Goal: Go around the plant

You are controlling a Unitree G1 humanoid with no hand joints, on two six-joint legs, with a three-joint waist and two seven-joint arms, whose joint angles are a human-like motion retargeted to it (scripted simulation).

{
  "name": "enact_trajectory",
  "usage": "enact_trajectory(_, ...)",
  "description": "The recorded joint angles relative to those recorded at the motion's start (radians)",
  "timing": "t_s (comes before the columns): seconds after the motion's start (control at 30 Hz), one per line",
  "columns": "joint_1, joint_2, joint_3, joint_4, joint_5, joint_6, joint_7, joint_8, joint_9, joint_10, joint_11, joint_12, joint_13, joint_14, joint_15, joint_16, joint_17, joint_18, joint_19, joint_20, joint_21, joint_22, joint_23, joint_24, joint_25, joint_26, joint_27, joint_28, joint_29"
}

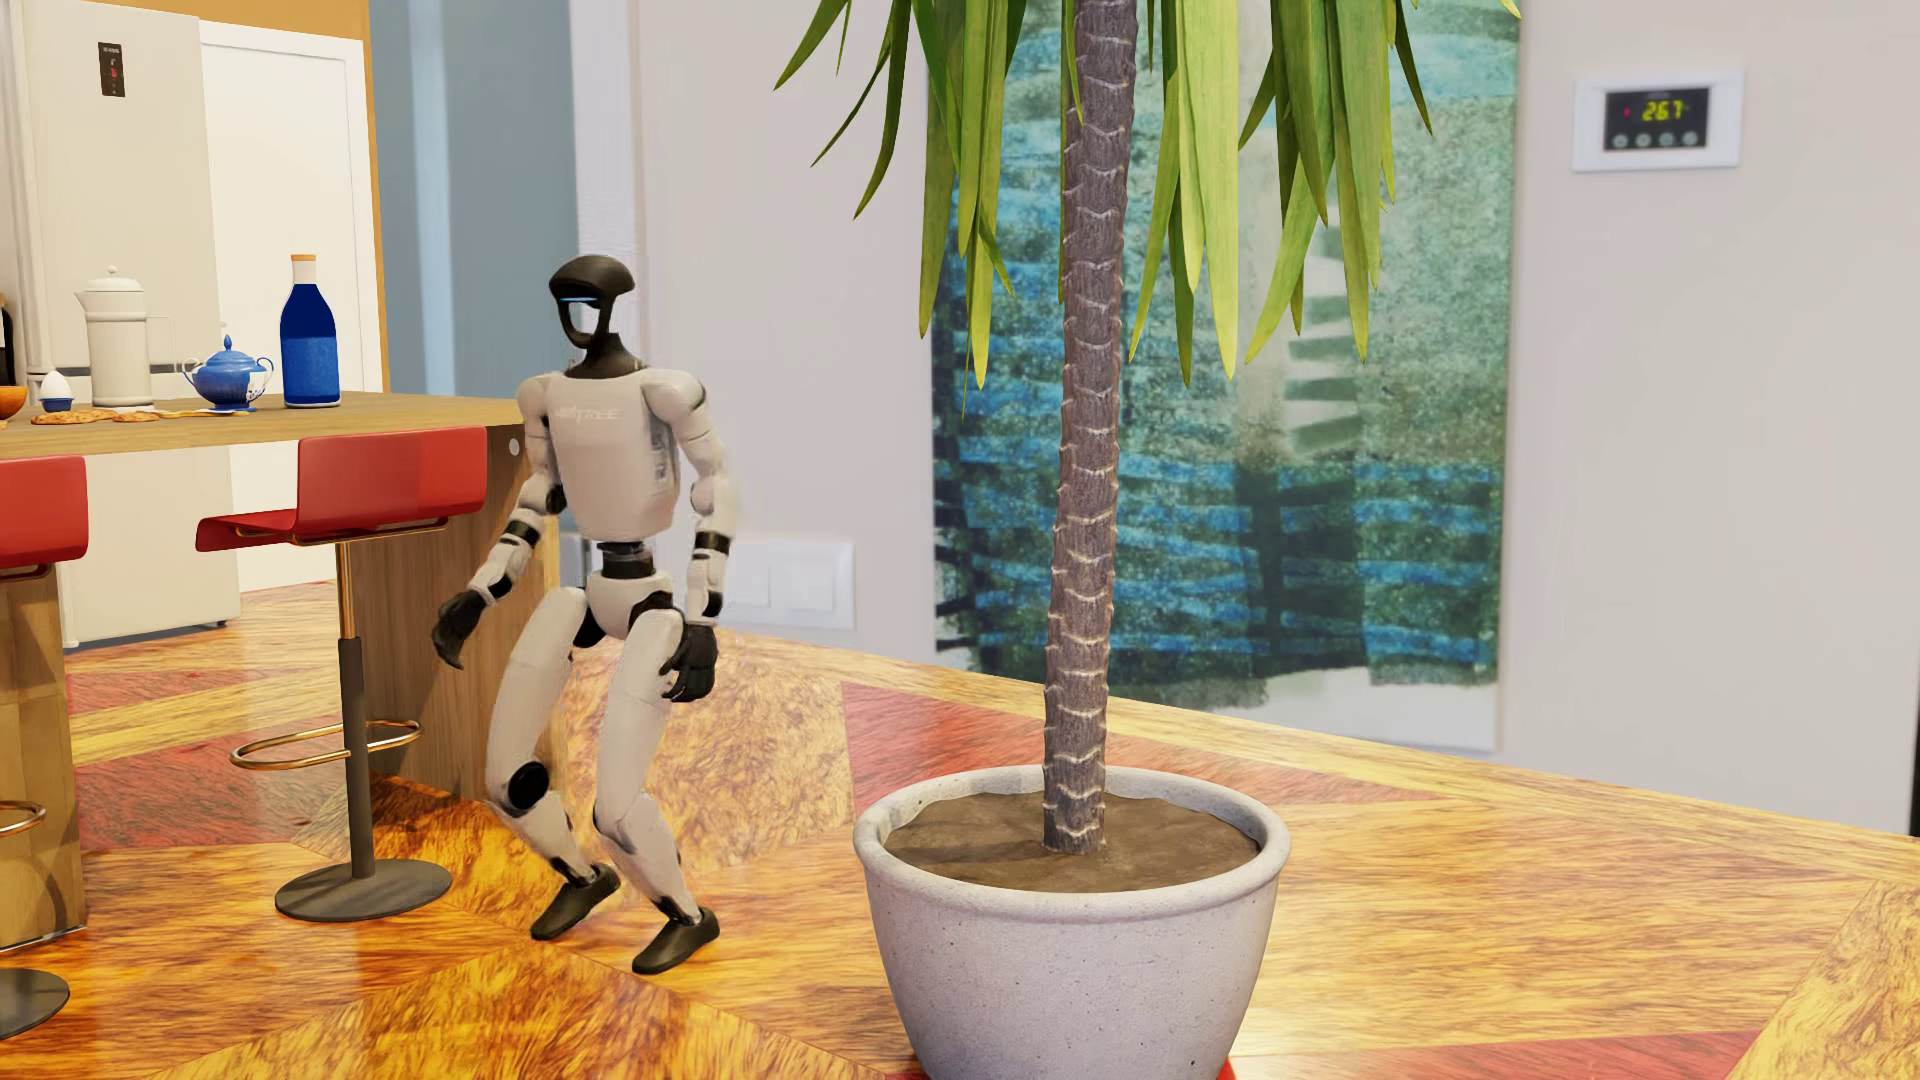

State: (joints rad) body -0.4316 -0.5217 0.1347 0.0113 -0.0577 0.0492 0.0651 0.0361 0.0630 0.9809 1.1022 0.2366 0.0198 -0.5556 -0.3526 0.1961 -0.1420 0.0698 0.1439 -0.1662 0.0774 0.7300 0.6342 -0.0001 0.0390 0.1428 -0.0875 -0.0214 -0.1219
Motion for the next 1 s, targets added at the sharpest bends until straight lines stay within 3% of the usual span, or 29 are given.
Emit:
enact_trajectory(0.03, 0.006, -0.048, -0.057, -0.004, 0.020, -0.037, 0.022, -0.009, 0.045, 0.059, -0.072, -0.033, 0.047, 0.051, -0.018, -0.003, -0.040, -0.018, -0.001, 0.023, -0.019, -0.065, -0.012, 0.039, -0.019, 0.025, -0.001, 0.027, 0.027)
enact_trajectory(0.07, -0.045, -0.076, -0.107, -0.006, 0.045, -0.079, 0.034, -0.024, 0.070, 0.201, -0.207, -0.050, 0.075, 0.185, 0.055, -0.035, -0.060, -0.061, -0.016, 0.094, -0.069, -0.142, 0.036, 0.073, -0.047, 0.041, 0.005, 0.059, 0.052)
enact_trajectory(0.1, -0.109, -0.046, -0.109, -0.010, 0.058, -0.076, -0.003, -0.031, 0.070, 0.296, -0.216, -0.053, 0.116, 0.317, 0.032, -0.047, -0.093, -0.088, -0.112, 0.083, -0.096, -0.149, 0.049, 0.095, -0.073, 0.026, 0.028, 0.079, 0.061)
enact_trajectory(0.13, -0.154, -0.004, -0.096, -0.017, 0.053, -0.076, -0.041, -0.042, 0.079, 0.275, -0.223, -0.054, 0.144, 0.312, -0.008, -0.035, -0.099, -0.080, -0.169, 0.092, -0.115, -0.125, 0.019, 0.107, -0.093, -0.005, 0.065, 0.075, 0.058)
enact_trajectory(0.17, -0.188, 0.010, -0.088, 0.011, 0.045, -0.063, -0.085, -0.065, 0.092, 0.102, -0.170, -0.054, 0.152, 0.228, 0.003, -0.049, -0.074, 0.055, -0.129, 0.140, -0.091, -0.123, -0.027, 0.123, -0.104, -0.032, 0.098, 0.055, 0.046)
enact_trajectory(0.2, -0.166, -0.038, -0.091, 0.048, 0.040, -0.070, -0.096, -0.061, 0.079, -0.054, -0.046, -0.057, 0.121, 0.189, 0.061, -0.029, -0.021, -0.071, -0.066, 0.120, -0.043, -0.068, -0.022, 0.145, -0.114, -0.061, 0.116, 0.035, 0.038)
enact_trajectory(0.23, -0.126, -0.076, -0.095, 0.039, 0.029, -0.094, -0.071, -0.038, 0.072, -0.064, 0.022, -0.074, 0.103, 0.166, 0.060, 0.009, 0.005, -0.061, -0.013, 0.068, -0.022, -0.030, -0.004, 0.147, -0.116, -0.084, 0.114, 0.021, 0.042)
enact_trajectory(0.3, -0.049, -0.113, -0.144, 0.016, 0.035, -0.117, -0.059, -0.020, 0.060, -0.112, -0.049, -0.053, 0.104, 0.153, -0.072, -0.022, -0.021, -0.048, 0.056, 0.092, -0.060, -0.096, -0.048, 0.091, -0.093, -0.122, 0.110, 0.009, 0.084)
enact_trajectory(0.33, -0.027, -0.134, -0.160, 0.007, 0.033, -0.129, -0.050, -0.035, 0.047, -0.112, -0.093, -0.046, 0.087, 0.156, -0.081, -0.034, -0.032, -0.047, 0.073, 0.076, -0.072, -0.095, -0.035, 0.054, -0.081, -0.147, 0.088, 0.007, 0.107)
enact_trajectory(0.37, -0.040, -0.137, -0.151, -0.003, 0.029, -0.145, -0.036, -0.050, 0.042, -0.044, -0.174, -0.046, 0.091, 0.195, -0.016, -0.032, -0.044, -0.029, 0.078, 0.059, -0.079, -0.135, -0.025, 0.022, -0.073, -0.159, 0.052, 0.004, 0.126)
enact_trajectory(0.4, -0.097, -0.101, -0.116, -0.025, 0.003, -0.158, -0.025, -0.056, 0.033, 0.095, -0.319, -0.031, 0.095, 0.294, 0.138, -0.036, -0.067, -0.045, 0.058, 0.074, -0.082, -0.198, 0.022, 0.000, -0.069, -0.157, 0.003, -0.003, 0.132)
enact_trajectory(0.43, -0.163, -0.083, -0.078, -0.034, 0.011, -0.125, -0.045, -0.060, 0.005, 0.196, -0.369, -0.024, 0.111, 0.358, 0.239, -0.039, -0.098, -0.073, -0.031, 0.078, -0.068, -0.201, 0.048, -0.017, -0.057, -0.155, -0.035, -0.017, 0.119)
enact_trajectory(0.47, -0.188, -0.063, -0.070, -0.023, 0.022, -0.069, -0.064, -0.085, -0.012, 0.169, -0.370, -0.029, 0.126, 0.291, 0.229, -0.028, -0.086, -0.084, -0.187, 0.067, -0.050, -0.158, -0.013, -0.025, -0.039, -0.142, -0.036, -0.035, 0.089)
enact_trajectory(0.5, -0.164, -0.072, -0.097, 0.013, 0.023, -0.029, -0.088, -0.095, -0.032, 0.010, -0.331, -0.033, 0.114, 0.201, 0.197, -0.002, -0.048, -0.083, -0.220, 0.103, -0.028, -0.091, -0.041, -0.020, -0.031, -0.116, -0.038, -0.053, 0.065)
enact_trajectory(0.53, -0.142, -0.089, -0.122, 0.042, 0.024, -0.009, -0.072, -0.085, -0.051, -0.075, -0.282, -0.038, 0.101, 0.247, 0.115, 0.014, -0.013, -0.088, -0.202, 0.133, -0.002, -0.033, -0.035, -0.014, -0.037, -0.081, -0.038, -0.054, 0.050)
enact_trajectory(0.57, -0.130, -0.089, -0.114, 0.040, 0.027, 0.000, -0.062, -0.062, -0.055, -0.081, -0.263, -0.062, 0.121, 0.246, 0.054, 0.014, -0.031, -0.084, -0.153, 0.112, 0.013, -0.054, -0.024, -0.014, -0.062, -0.027, -0.030, -0.038, 0.053)
enact_trajectory(0.63, -0.098, -0.064, -0.107, 0.024, 0.018, -0.012, -0.056, -0.038, -0.054, -0.131, -0.298, -0.064, 0.175, 0.268, 0.093, -0.009, -0.056, -0.083, -0.040, 0.123, -0.042, -0.103, -0.024, -0.026, -0.122, 0.029, 0.044, -0.036, 0.098)
enact_trajectory(0.67, -0.086, -0.058, -0.111, 0.024, 0.018, -0.020, -0.056, -0.039, -0.054, -0.161, -0.313, -0.054, 0.173, 0.285, 0.082, -0.023, -0.066, -0.086, -0.029, 0.122, -0.051, -0.093, -0.022, -0.031, -0.136, 0.031, 0.089, -0.037, 0.120)
enact_trajectory(0.7, -0.067, -0.044, -0.121, 0.022, 0.015, -0.037, -0.054, -0.040, -0.046, -0.191, -0.328, -0.036, 0.175, 0.293, 0.080, -0.023, -0.058, -0.090, -0.051, 0.115, -0.057, -0.090, -0.021, -0.038, -0.133, 0.019, 0.105, -0.041, 0.137)
enact_trajectory(0.77, -0.052, -0.004, -0.116, 0.031, 0.032, -0.049, -0.051, -0.040, -0.024, -0.197, -0.403, -0.062, 0.175, 0.246, 0.181, -0.020, -0.066, -0.079, -0.142, 0.097, -0.052, -0.079, -0.017, -0.049, -0.094, -0.014, 0.104, -0.043, 0.158)
enact_trajectory(0.8, -0.062, -0.004, -0.124, 0.025, 0.033, -0.047, -0.055, -0.037, -0.025, -0.164, -0.421, -0.061, 0.176, 0.192, 0.215, -0.011, -0.078, -0.006, -0.140, 0.114, -0.034, -0.089, -0.012, -0.049, -0.069, -0.038, 0.092, -0.047, 0.154)
enact_trajectory(0.83, -0.064, 0.001, -0.144, 0.026, 0.031, -0.036, -0.059, -0.040, -0.023, -0.149, -0.428, -0.040, 0.185, 0.152, 0.219, -0.003, -0.083, -0.009, -0.091, 0.118, -0.029, -0.106, -0.039, -0.042, -0.048, -0.063, 0.090, -0.044, 0.143)
enact_trajectory(0.87, -0.050, -0.007, -0.151, 0.034, 0.024, -0.040, -0.052, -0.036, -0.021, -0.172, -0.396, -0.046, 0.192, 0.193, 0.150, 0.025, -0.051, -0.153, -0.069, 0.131, -0.047, -0.077, -0.048, -0.027, -0.032, -0.080, 0.091, -0.042, 0.123)
enact_trajectory(0.9, -0.041, -0.021, -0.144, 0.036, 0.024, -0.040, -0.044, -0.037, -0.027, -0.207, -0.364, -0.051, 0.172, 0.273, 0.065, 0.020, -0.016, -0.083, -0.069, 0.147, -0.053, -0.074, -0.032, -0.008, -0.027, -0.079, 0.101, -0.030, 0.112)
enact_trajectory(0.97, -0.047, -0.041, -0.151, 0.016, 0.013, -0.063, -0.052, -0.021, -0.050, -0.231, -0.239, -0.018, 0.138, 0.330, -0.070, -0.005, -0.016, -0.090, -0.072, 0.151, -0.037, -0.067, -0.054, 0.010, -0.035, -0.080, 0.117, -0.005, 0.131)
enact_trajectory(1.0, -0.047, -0.021, -0.130, 0.014, -0.003, -0.078, -0.043, -0.031, -0.055, -0.224, -0.263, 0.025, 0.130, 0.326, -0.040, -0.017, -0.046, -0.091, -0.076, 0.135, -0.038, -0.101, -0.055, 0.005, -0.048, -0.078, 0.092, -0.007, 0.157)
